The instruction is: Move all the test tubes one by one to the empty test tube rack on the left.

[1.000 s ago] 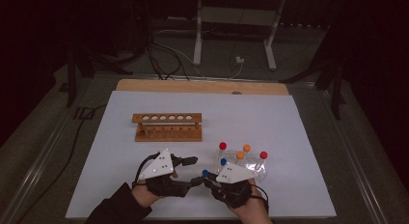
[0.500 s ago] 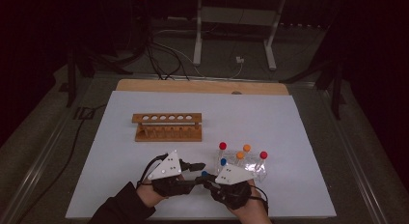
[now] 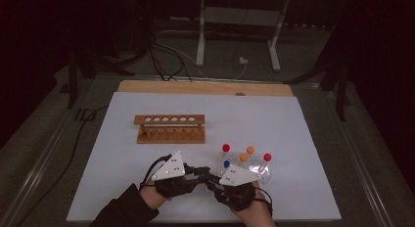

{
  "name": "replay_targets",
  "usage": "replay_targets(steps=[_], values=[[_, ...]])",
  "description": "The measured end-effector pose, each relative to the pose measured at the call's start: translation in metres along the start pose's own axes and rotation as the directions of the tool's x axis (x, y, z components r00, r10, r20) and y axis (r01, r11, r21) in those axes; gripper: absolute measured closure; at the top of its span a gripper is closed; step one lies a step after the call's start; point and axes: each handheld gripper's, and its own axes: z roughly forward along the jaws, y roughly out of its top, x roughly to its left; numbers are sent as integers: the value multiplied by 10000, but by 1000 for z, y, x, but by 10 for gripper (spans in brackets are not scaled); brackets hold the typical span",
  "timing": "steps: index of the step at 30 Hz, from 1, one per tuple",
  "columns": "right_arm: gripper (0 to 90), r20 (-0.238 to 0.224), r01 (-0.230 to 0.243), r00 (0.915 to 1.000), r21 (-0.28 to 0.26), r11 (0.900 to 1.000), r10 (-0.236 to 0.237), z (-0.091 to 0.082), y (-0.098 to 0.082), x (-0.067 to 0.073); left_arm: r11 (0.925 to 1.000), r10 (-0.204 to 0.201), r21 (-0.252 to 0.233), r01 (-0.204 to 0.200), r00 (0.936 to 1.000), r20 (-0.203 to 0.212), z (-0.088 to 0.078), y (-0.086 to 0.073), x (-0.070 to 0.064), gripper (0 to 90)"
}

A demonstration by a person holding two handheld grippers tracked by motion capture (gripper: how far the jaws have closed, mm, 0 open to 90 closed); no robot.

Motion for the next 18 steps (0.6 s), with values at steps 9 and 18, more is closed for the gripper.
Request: replay_targets(steps=[9,18], values=[[590,-101,-120,9999,-615,9980,114,-7,-1,-4,9996,187,215,-176,9985,-513,-11,1,10,779],[249,0,-339,9994,-1313,9908,342,-14,-2,-7,9998,61,190,-38,9923,-1234,-25,10,35,779]])
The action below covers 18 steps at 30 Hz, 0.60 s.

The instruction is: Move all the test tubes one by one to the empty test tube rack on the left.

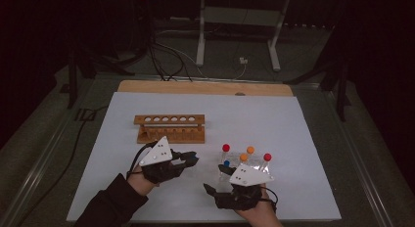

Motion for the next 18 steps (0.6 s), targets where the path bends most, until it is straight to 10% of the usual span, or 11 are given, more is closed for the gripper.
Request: replay_targets(steps=[9,18], values=[[34,288,-501,9983,-299,9983,510,-8,2,-7,10000,43,48,-42,9994,-349,2,13,18,778],[0,100,-597,9981,-619,9963,604,-17,1,-14,9998,158,120,-149,9963,-848,10,30,38,779]])
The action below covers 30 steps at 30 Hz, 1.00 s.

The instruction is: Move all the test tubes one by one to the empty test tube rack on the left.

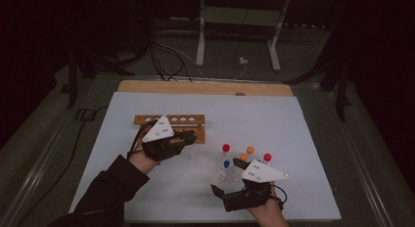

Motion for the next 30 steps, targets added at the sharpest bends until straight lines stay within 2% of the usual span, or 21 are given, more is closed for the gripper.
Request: replay_targets(steps=[4,11,15,19,20,25,28,30], values=[[0,-55,-69,10000,-189,9998,68,-3,0,-3,10000,-5,-73,4,9999,-107,4,8,10,779],[0,15,-106,9999,-500,9987,107,-7,0,-3,9994,-285,-236,272,9980,-573,10,22,36,778],[0,10,-173,9998,-529,9984,173,-8,0,-5,9990,-263,-379,232,9962,-833,14,30,46,779],[0,-4,-274,9996,-583,9979,274,-9,-1,-6,9989,-286,-393,240,9923,-1208,20,35,60,779],[0,-59,-306,9995,-593,9978,303,-9,-1,-6,9984,-406,-434,357,9923,-1170,22,36,64,778],[0,-36,-302,9995,-597,9978,301,-9,-1,-6,9985,-440,-397,380,9855,-1637,33,38,79,778],[0,-33,-290,9996,-657,9974,289,-11,-1,-7,9977,-642,-321,593,9809,-1837,38,35,88,778],[0,-63,-305,9995,-644,9975,302,-11,-1,-7,9957,-886,-422,822,9794,-1814,40,32,92,778]])
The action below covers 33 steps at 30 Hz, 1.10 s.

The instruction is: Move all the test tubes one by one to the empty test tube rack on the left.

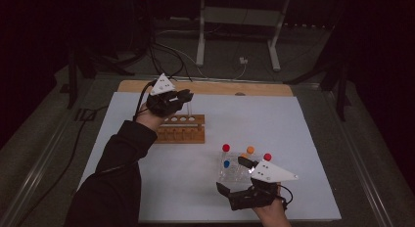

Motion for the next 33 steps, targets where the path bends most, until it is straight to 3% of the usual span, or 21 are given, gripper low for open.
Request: replay_targets(steps=[2,7,22,30,33], values=[[0,-63,-91,9999,-23,10000,90,0,0,-1,9998,-187,-56,188,9998,86,3,-4,2,778],[0,-11,-146,9999,-50,9999,146,0,-1,-2,9998,-98,168,97,9999,36,14,-16,1,778],[0,49,-143,9999,-72,9999,143,-1,-2,-2,9962,-454,748,443,9989,129,34,-49,-4,778],[0,42,-124,9999,-172,9998,124,-2,-2,-2,9923,-367,1185,358,9993,52,40,-61,-7,778],[0,59,-115,9999,-161,9998,116,-2,-2,-2,9919,-113,1265,117,9999,-39,41,-63,-10,778]])
